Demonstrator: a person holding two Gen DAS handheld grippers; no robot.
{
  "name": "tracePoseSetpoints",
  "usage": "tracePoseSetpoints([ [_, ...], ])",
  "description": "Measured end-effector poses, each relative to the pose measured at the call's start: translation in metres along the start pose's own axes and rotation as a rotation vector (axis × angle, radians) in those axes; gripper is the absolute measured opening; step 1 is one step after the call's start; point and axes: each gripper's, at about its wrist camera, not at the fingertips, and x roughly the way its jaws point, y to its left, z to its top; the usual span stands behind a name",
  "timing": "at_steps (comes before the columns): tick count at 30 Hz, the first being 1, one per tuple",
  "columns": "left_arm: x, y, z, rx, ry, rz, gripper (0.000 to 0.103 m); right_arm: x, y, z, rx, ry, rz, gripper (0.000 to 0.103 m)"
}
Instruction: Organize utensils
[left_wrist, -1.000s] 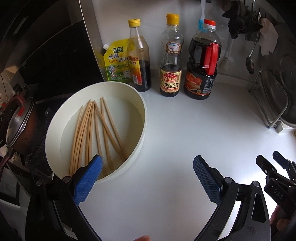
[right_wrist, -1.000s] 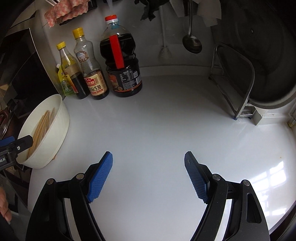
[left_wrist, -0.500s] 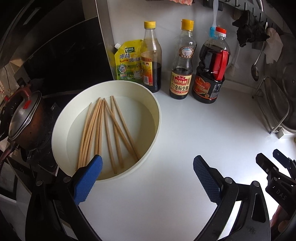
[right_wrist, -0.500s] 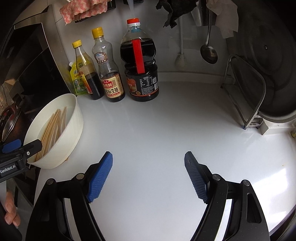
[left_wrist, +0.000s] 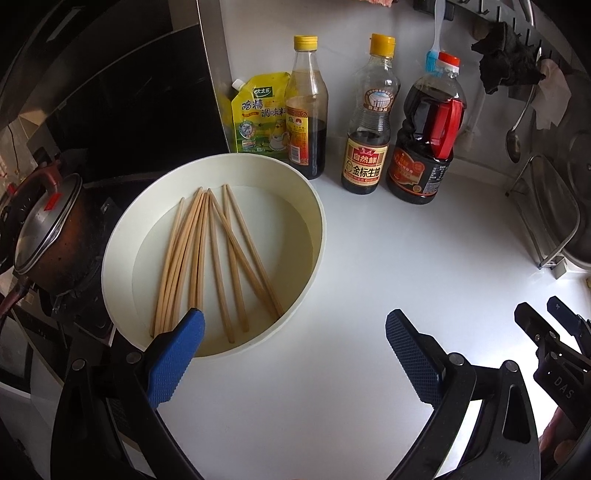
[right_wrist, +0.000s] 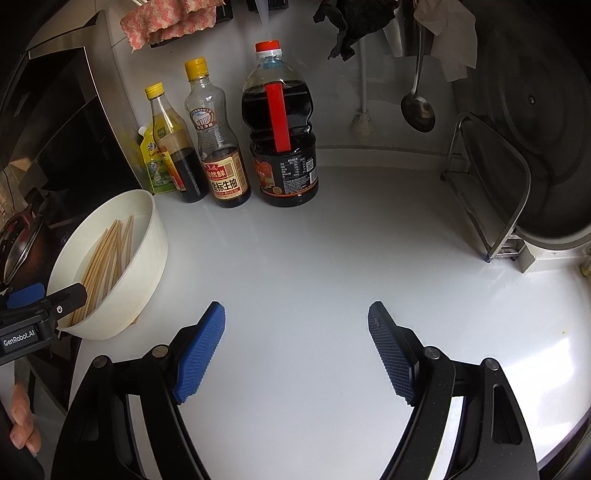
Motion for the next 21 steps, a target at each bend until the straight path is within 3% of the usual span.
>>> tracePoseSetpoints([
  [21, 0.0040, 0.0016, 0.0043, 0.001, 0.007, 0.001, 0.097, 0.0029, -0.0002, 0.0040, -0.002, 0.004, 0.000, 0.076],
])
